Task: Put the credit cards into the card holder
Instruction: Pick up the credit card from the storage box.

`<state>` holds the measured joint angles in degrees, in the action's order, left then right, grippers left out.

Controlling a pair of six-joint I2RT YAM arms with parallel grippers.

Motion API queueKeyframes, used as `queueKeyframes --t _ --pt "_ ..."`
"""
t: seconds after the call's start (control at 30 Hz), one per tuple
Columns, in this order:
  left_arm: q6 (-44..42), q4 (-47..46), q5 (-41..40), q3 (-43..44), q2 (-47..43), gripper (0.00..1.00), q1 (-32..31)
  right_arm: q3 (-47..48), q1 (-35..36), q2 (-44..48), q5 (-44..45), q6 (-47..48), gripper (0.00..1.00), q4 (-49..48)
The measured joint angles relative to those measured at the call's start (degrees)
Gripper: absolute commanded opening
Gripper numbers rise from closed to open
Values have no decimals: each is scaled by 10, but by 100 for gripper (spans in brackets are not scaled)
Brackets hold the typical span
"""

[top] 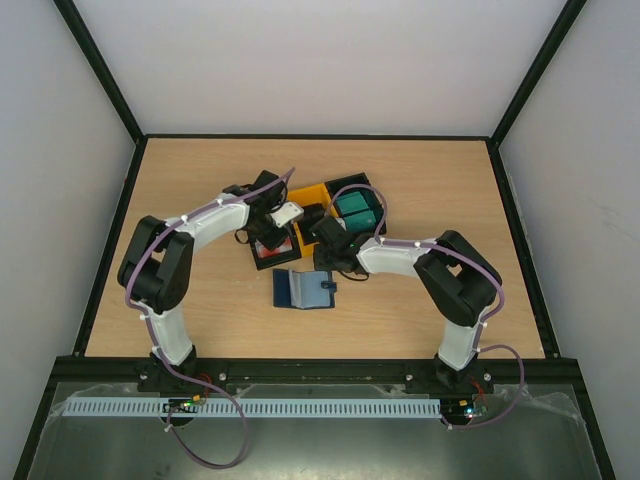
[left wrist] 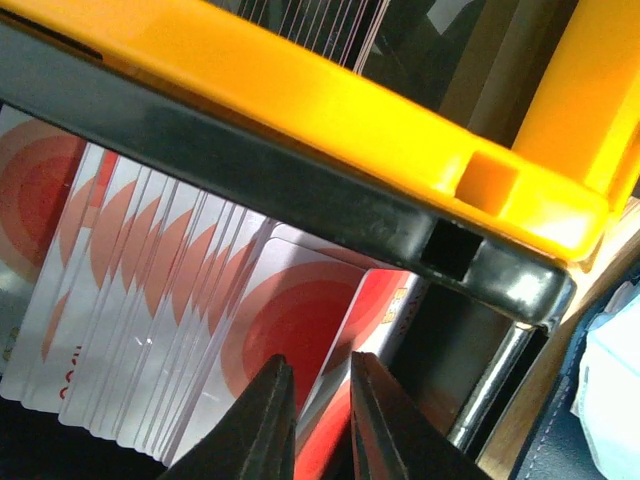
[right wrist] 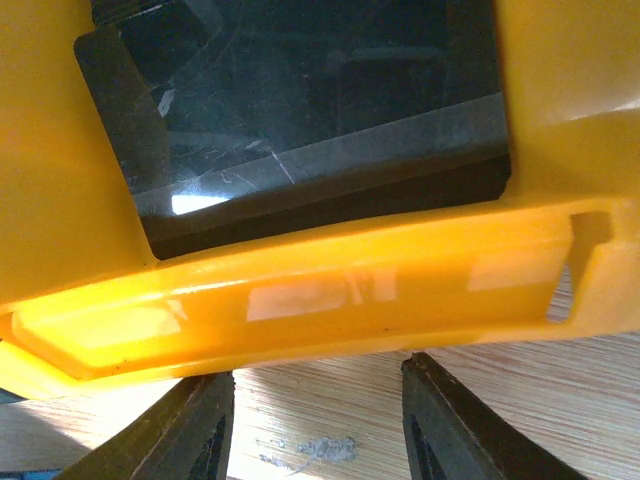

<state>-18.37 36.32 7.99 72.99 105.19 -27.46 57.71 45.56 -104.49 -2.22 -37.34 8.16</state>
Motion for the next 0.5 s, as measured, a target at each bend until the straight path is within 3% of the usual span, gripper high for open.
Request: queueKeyframes --t 0.23,0.5 --pt "5 4 10 0 0 27 0 0 -1 0 -3 0 47 -1" --pt "9 14 37 3 0 21 12 0 -1 0 -4 0 47 -1"
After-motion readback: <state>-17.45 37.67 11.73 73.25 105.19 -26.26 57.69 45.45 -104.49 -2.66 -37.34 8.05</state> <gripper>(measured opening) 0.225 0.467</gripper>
